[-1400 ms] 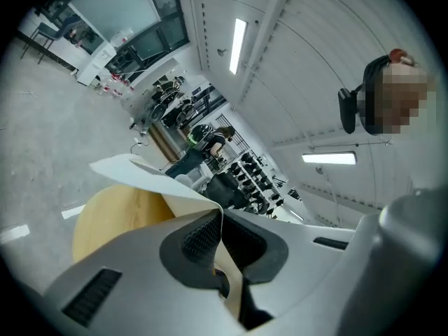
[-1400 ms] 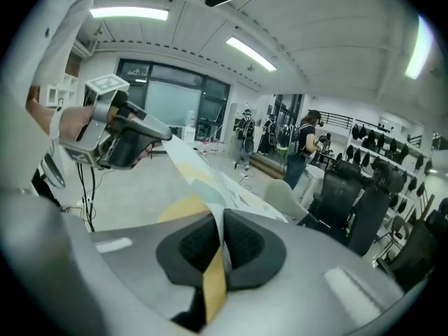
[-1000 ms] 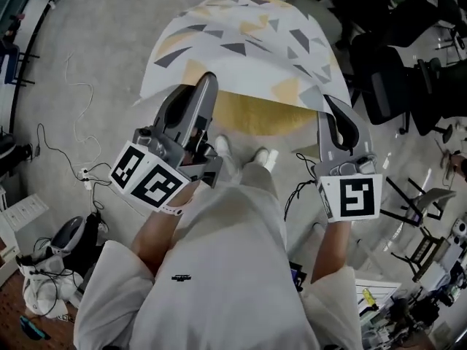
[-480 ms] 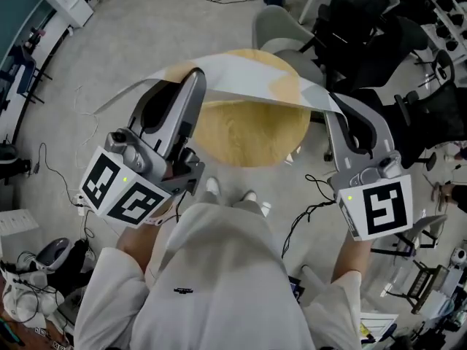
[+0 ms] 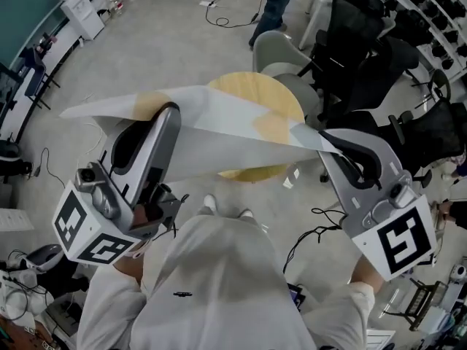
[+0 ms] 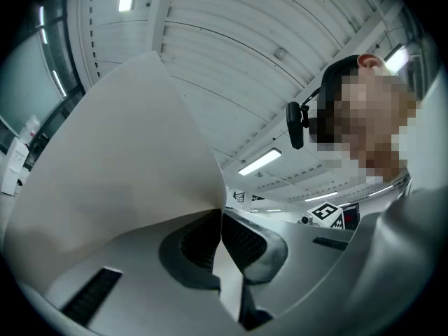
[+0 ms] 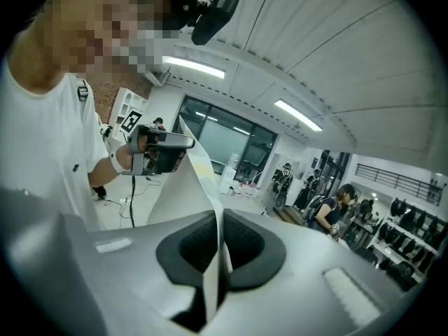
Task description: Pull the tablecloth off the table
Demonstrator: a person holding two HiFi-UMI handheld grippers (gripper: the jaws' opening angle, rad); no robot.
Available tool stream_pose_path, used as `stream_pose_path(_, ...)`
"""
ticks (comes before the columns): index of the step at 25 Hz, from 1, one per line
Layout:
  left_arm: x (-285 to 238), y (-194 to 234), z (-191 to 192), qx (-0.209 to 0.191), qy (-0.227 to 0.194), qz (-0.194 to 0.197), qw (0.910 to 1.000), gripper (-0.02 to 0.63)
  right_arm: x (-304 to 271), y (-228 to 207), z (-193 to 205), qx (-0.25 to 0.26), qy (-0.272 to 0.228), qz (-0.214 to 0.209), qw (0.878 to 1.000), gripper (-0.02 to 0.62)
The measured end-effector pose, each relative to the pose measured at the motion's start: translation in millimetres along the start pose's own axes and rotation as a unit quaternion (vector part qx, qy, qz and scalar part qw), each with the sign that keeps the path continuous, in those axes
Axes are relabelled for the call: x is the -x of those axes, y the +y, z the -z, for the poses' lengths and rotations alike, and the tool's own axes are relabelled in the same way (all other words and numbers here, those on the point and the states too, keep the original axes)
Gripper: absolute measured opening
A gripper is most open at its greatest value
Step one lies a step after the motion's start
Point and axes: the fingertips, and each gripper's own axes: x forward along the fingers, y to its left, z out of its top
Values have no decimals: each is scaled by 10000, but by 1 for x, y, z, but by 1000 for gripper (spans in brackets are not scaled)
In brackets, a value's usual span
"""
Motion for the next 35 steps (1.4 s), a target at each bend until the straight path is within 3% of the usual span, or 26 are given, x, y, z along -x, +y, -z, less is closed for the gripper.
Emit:
stream_pose_path(4, 25, -19, -6, 120, 239, 21, 9996, 8, 14, 34, -1, -331, 217, -878, 9954, 11)
stream_pose_path(10, 63, -48, -27, 49, 231, 89, 9997, 8, 46, 94, -22, -488, 188, -2162, 9749, 11)
stream_pose_path(15, 85, -52, -24, -15, 185, -312, 9993, 8, 56, 129, -31, -726, -98, -3187, 9450, 11)
stream_pose_path(18, 96, -48, -11, 49, 250, -643, 9976, 8, 57, 143, -23, -697, -109, -3541, 9326, 11)
stream_pose_path(22, 111, -37, 9, 291, 403, -1052, 9932, 8, 51, 155, -12, -1006, -26, -3828, 9183, 11)
stream_pose_path(25, 121, -25, 18, 424, 465, -1251, 9901, 8, 39, 162, -10, -1144, 49, -3886, 9142, 11)
stream_pose_path(35, 136, 0, 53, 632, 761, -1576, 9825, 8, 7, 179, 16, -1651, 223, -3591, 9183, 11)
